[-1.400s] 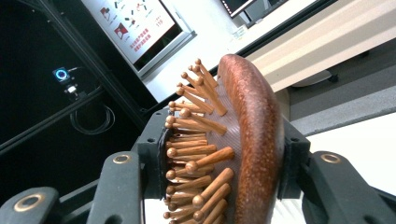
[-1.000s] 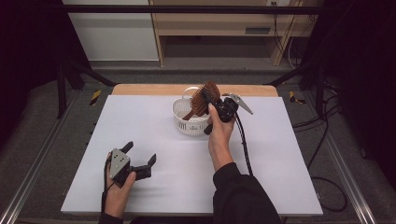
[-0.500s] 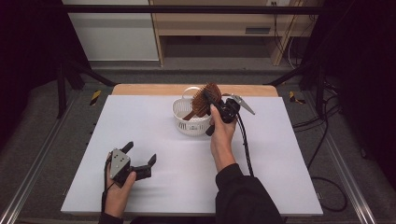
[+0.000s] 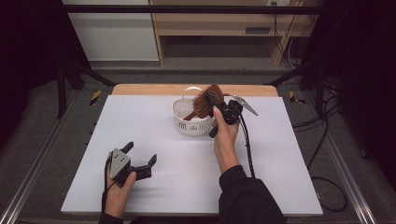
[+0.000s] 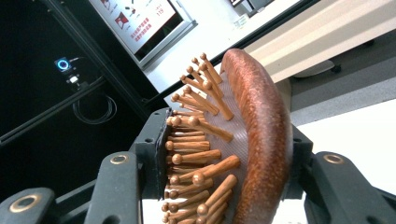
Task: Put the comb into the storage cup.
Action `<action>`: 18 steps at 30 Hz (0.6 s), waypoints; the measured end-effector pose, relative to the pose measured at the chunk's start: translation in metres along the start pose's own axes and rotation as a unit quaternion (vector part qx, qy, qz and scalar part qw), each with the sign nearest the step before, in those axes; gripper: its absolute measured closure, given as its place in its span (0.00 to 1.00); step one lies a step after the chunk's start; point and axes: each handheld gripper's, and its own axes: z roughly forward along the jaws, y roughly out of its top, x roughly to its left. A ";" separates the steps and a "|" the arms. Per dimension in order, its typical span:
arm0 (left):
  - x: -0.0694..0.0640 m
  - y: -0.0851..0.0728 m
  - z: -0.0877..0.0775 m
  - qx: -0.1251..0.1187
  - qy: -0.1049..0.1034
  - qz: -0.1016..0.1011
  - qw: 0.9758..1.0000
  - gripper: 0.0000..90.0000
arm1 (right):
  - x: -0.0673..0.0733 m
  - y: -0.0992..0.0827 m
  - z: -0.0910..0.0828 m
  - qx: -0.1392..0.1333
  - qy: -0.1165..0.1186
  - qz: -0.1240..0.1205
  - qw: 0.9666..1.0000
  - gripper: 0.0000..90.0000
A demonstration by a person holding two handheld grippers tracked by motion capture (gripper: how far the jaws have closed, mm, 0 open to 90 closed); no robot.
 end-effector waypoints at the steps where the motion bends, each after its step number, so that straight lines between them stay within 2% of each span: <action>1: 0.000 0.000 0.000 0.000 0.000 0.000 1.000 0.02 | -0.001 0.000 -0.001 0.000 -0.001 0.002 1.000 0.53; 18: 0.000 0.000 0.000 0.001 -0.001 0.000 1.000 0.02 | -0.012 0.000 -0.004 0.011 -0.003 0.008 1.000 0.51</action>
